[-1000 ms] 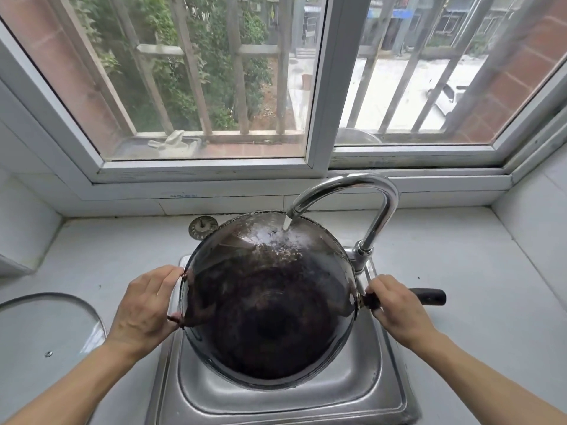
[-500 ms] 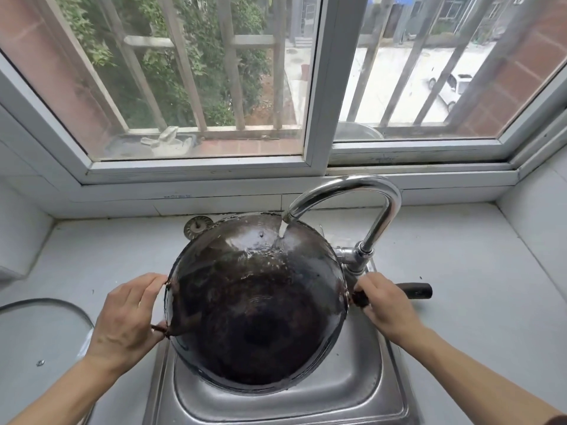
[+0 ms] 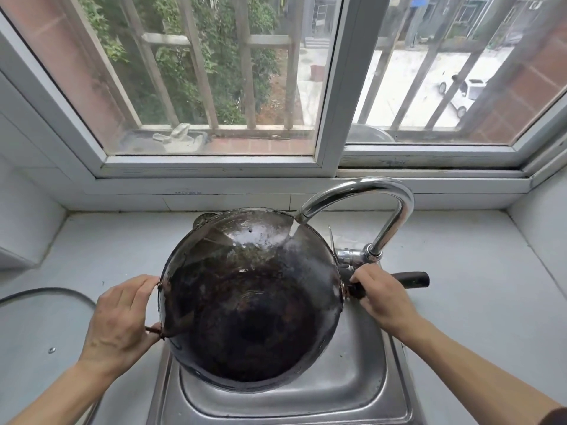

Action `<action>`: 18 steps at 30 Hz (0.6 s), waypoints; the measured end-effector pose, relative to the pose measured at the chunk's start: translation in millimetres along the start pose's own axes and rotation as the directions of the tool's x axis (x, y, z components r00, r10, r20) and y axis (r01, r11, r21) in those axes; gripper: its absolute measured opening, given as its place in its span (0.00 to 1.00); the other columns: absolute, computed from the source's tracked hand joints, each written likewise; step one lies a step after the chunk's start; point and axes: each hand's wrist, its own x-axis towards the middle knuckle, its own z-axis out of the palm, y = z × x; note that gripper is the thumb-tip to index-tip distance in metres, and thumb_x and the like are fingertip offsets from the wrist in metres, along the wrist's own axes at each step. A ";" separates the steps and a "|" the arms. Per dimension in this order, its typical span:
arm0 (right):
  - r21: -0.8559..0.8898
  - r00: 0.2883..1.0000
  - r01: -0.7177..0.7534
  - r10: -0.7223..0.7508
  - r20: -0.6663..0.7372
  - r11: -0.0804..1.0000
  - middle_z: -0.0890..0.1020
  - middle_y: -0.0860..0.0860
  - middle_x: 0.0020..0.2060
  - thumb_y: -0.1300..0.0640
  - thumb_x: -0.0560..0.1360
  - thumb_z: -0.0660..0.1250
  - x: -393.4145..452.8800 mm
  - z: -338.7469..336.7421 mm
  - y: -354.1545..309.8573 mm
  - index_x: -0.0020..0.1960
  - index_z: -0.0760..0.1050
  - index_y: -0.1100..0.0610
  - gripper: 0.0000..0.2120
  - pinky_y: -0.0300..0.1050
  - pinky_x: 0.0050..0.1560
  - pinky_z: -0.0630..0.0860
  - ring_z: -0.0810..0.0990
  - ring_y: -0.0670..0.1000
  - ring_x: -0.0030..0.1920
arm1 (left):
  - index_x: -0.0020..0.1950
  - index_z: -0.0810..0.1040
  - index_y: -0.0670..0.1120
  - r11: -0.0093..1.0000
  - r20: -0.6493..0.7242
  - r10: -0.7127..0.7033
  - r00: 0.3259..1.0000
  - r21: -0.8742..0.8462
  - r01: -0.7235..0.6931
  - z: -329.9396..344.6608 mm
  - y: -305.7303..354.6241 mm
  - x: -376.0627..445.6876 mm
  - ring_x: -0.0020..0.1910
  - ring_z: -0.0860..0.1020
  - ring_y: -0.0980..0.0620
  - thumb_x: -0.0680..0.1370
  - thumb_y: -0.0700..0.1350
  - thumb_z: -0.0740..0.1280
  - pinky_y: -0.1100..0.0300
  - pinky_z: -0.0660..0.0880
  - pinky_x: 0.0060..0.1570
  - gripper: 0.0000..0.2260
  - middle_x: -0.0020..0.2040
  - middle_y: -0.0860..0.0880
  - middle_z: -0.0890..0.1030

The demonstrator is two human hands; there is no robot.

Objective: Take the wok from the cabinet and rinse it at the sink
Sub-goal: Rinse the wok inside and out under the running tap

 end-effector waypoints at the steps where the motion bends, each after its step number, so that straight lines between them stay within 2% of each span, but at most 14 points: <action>1: 0.001 1.000 0.001 -0.001 0.004 1.000 0.75 0.51 0.41 0.73 0.52 0.66 -1.6 -0.7 0.5 0.46 0.72 0.56 0.25 0.49 0.37 0.75 0.74 0.56 0.41 | 0.67 0.70 0.39 1.000 -0.007 0.005 1.000 0.002 -0.005 -0.5 1.2 0.7 0.59 0.76 0.36 0.58 0.52 0.78 0.42 0.74 0.56 0.41 0.61 0.40 0.76; 6: -0.003 0.998 -0.060 0.060 0.025 0.998 0.74 0.49 0.42 0.72 0.54 0.70 -18.2 -1.1 8.5 0.46 0.70 0.53 0.25 0.49 0.37 0.74 0.74 0.55 0.41 | 0.66 0.72 0.39 0.999 -0.035 0.030 0.999 0.024 -0.029 -4.5 12.8 9.8 0.58 0.76 0.38 0.60 0.52 0.76 0.45 0.71 0.53 0.37 0.61 0.41 0.77; 10: -0.012 0.995 -0.099 0.100 0.032 0.995 0.72 0.48 0.40 0.72 0.55 0.71 -34.3 -4.1 14.0 0.44 0.69 0.53 0.24 0.48 0.35 0.72 0.72 0.54 0.39 | 0.66 0.72 0.40 0.997 -0.043 0.072 0.996 0.028 -0.071 -6.5 26.0 22.0 0.58 0.75 0.38 0.60 0.49 0.73 0.45 0.70 0.55 0.36 0.61 0.42 0.76; 14: -0.024 0.987 -0.157 0.158 0.043 0.987 0.70 0.47 0.39 0.72 0.56 0.71 -52.4 -10.6 22.2 0.42 0.68 0.54 0.22 0.48 0.34 0.71 0.70 0.54 0.38 | 0.66 0.72 0.39 0.995 -0.039 0.098 0.994 0.023 -0.097 -7.1 41.5 36.7 0.57 0.76 0.37 0.54 0.45 0.81 0.44 0.71 0.54 0.42 0.60 0.41 0.77; 18: -0.025 0.979 -0.195 0.196 0.048 0.981 0.70 0.46 0.39 0.72 0.56 0.72 -69.5 -17.4 29.7 0.42 0.68 0.54 0.22 0.49 0.33 0.72 0.70 0.53 0.38 | 0.66 0.72 0.39 0.991 -0.041 0.132 0.990 0.000 -0.132 -7.7 58.9 50.4 0.58 0.76 0.38 0.52 0.43 0.81 0.45 0.70 0.55 0.43 0.60 0.40 0.77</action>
